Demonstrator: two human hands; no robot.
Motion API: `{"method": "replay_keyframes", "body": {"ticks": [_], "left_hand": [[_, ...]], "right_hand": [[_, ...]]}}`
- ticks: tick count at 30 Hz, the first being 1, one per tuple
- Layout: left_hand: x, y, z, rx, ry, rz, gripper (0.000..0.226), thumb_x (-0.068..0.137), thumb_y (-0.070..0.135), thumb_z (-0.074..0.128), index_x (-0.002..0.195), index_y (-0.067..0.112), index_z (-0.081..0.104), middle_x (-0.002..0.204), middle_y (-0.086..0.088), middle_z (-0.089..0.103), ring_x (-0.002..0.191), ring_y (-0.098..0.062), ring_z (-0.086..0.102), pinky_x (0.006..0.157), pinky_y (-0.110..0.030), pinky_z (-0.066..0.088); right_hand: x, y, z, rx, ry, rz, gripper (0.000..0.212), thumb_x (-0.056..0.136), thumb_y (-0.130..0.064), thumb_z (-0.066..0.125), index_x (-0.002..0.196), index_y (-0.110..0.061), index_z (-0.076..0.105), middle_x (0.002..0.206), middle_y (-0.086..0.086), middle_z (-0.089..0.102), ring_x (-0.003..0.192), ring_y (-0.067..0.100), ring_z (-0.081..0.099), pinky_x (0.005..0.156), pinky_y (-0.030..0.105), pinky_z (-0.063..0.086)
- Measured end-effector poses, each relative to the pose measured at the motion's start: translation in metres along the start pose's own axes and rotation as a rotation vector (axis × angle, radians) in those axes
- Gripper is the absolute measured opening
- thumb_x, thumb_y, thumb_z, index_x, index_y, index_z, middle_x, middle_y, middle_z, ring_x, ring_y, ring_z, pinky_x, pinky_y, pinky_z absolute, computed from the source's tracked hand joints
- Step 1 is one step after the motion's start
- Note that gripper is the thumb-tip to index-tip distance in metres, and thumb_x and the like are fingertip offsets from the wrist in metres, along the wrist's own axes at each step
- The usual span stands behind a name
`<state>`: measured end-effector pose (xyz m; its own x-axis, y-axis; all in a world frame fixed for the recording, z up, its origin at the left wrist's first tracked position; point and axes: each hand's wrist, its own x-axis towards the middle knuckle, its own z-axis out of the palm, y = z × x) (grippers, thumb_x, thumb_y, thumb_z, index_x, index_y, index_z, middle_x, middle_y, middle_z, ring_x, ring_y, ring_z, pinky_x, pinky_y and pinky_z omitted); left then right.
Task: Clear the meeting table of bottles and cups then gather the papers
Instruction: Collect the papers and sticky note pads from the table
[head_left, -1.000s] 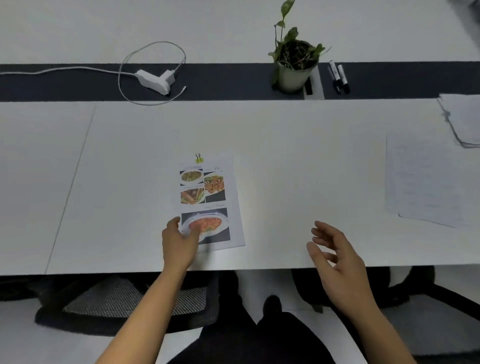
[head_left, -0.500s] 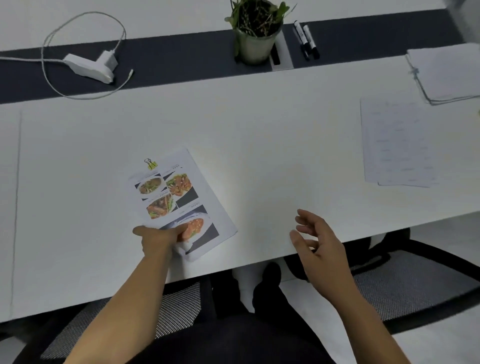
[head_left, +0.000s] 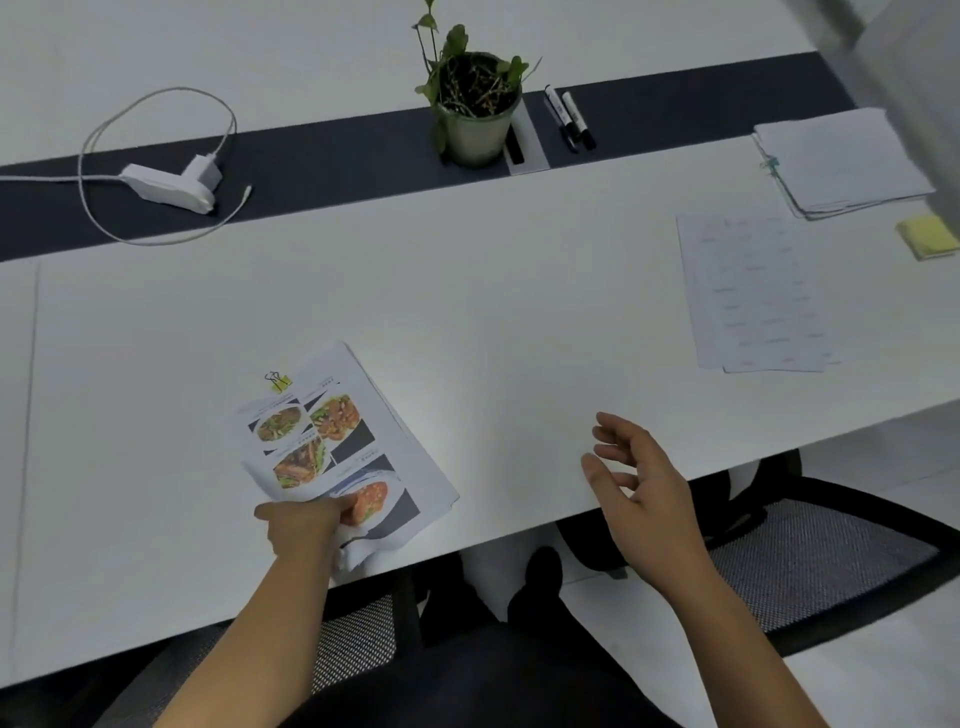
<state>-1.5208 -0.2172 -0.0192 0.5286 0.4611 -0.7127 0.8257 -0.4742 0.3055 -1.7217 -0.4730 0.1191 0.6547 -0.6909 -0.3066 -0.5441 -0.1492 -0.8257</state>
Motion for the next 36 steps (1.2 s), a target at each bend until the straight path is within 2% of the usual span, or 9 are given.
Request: {"method": "replay_keyframes", "body": {"ticks": [3,6,9,13,16,20,24,30,36], "left_hand": [[-0.001,-0.009,0.001,-0.073,-0.062,0.078,0.068,0.07,0.013,0.088,0.124,-0.005,0.05,0.121,-0.022,0.062,0.109,-0.037,0.062,0.08,-0.035,0.048],[-0.016,-0.012,0.008,-0.137,-0.168,0.18,0.044,0.08,0.004,0.075,0.121,0.003,0.06,0.12,-0.016,0.066,0.105,-0.031,0.063,0.083,-0.032,0.049],[-0.046,-0.009,0.021,-0.227,-0.342,0.257,0.041,0.087,-0.004,0.065,0.125,0.011,0.058,0.117,-0.008,0.065,0.101,-0.027,0.061,0.084,-0.034,0.05],[-0.099,0.008,0.034,-0.223,-0.386,0.456,0.035,0.089,0.002,0.066,0.12,0.015,0.057,0.104,0.002,0.064,0.097,-0.021,0.06,0.089,-0.034,0.046],[-0.129,0.024,0.042,-0.19,-0.409,0.585,0.033,0.089,0.007,0.069,0.117,0.017,0.057,0.099,0.009,0.063,0.093,-0.017,0.06,0.086,-0.033,0.046],[-0.155,0.042,0.058,-0.155,-0.402,0.689,0.033,0.088,0.005,0.069,0.118,0.017,0.062,0.103,0.008,0.068,0.096,-0.014,0.064,0.083,-0.033,0.048],[-0.174,0.051,0.078,-0.167,-0.339,0.715,0.034,0.085,0.007,0.073,0.116,0.016,0.063,0.105,0.006,0.069,0.097,-0.016,0.064,0.085,-0.035,0.048],[-0.189,0.054,0.11,-0.187,-0.309,0.703,0.031,0.086,0.003,0.072,0.113,0.014,0.062,0.099,0.004,0.068,0.09,-0.016,0.062,0.074,-0.027,0.047],[-0.188,0.049,0.128,-0.197,-0.386,0.643,0.037,0.086,0.0,0.07,0.12,0.016,0.064,0.113,-0.003,0.072,0.104,-0.026,0.068,0.089,-0.039,0.052]], "right_hand": [[-0.002,-0.001,0.004,-0.005,-0.013,0.0,0.04,0.097,-0.024,0.061,0.135,-0.032,0.054,0.127,-0.02,0.059,0.117,-0.005,0.055,0.091,0.019,0.048],[-0.006,0.003,0.002,-0.013,-0.001,0.004,0.04,0.097,-0.026,0.061,0.136,-0.034,0.052,0.127,-0.021,0.057,0.117,-0.006,0.054,0.092,0.02,0.049],[-0.007,0.014,-0.009,-0.01,0.038,0.023,0.04,0.097,-0.026,0.061,0.136,-0.032,0.053,0.128,-0.019,0.057,0.118,-0.005,0.054,0.095,0.023,0.049],[0.012,0.041,-0.029,-0.06,0.077,0.089,0.038,0.099,-0.03,0.057,0.137,-0.029,0.051,0.131,-0.011,0.055,0.116,0.001,0.054,0.099,0.029,0.049],[0.05,0.075,-0.05,-0.177,0.061,0.17,0.046,0.101,-0.035,0.053,0.145,-0.024,0.044,0.143,-0.001,0.045,0.122,0.009,0.049,0.099,0.023,0.039],[0.13,0.116,-0.08,-0.347,0.047,0.277,0.066,0.101,-0.043,0.05,0.157,-0.02,0.023,0.164,0.011,0.013,0.15,0.027,0.018,0.119,0.039,0.023],[0.22,0.143,-0.111,-0.563,0.137,0.276,0.074,0.1,-0.05,0.046,0.159,-0.019,0.015,0.167,0.017,-0.005,0.153,0.035,-0.005,0.123,0.05,0.007],[0.292,0.195,-0.139,-0.74,0.158,0.251,0.064,0.104,-0.051,0.028,0.159,-0.021,0.016,0.166,0.021,0.003,0.153,0.039,0.005,0.121,0.051,0.016],[0.195,0.214,-0.095,-0.771,0.073,0.16,0.066,0.101,-0.057,0.032,0.158,-0.027,0.021,0.164,0.018,0.014,0.148,0.038,0.017,0.118,0.051,0.021]]}}
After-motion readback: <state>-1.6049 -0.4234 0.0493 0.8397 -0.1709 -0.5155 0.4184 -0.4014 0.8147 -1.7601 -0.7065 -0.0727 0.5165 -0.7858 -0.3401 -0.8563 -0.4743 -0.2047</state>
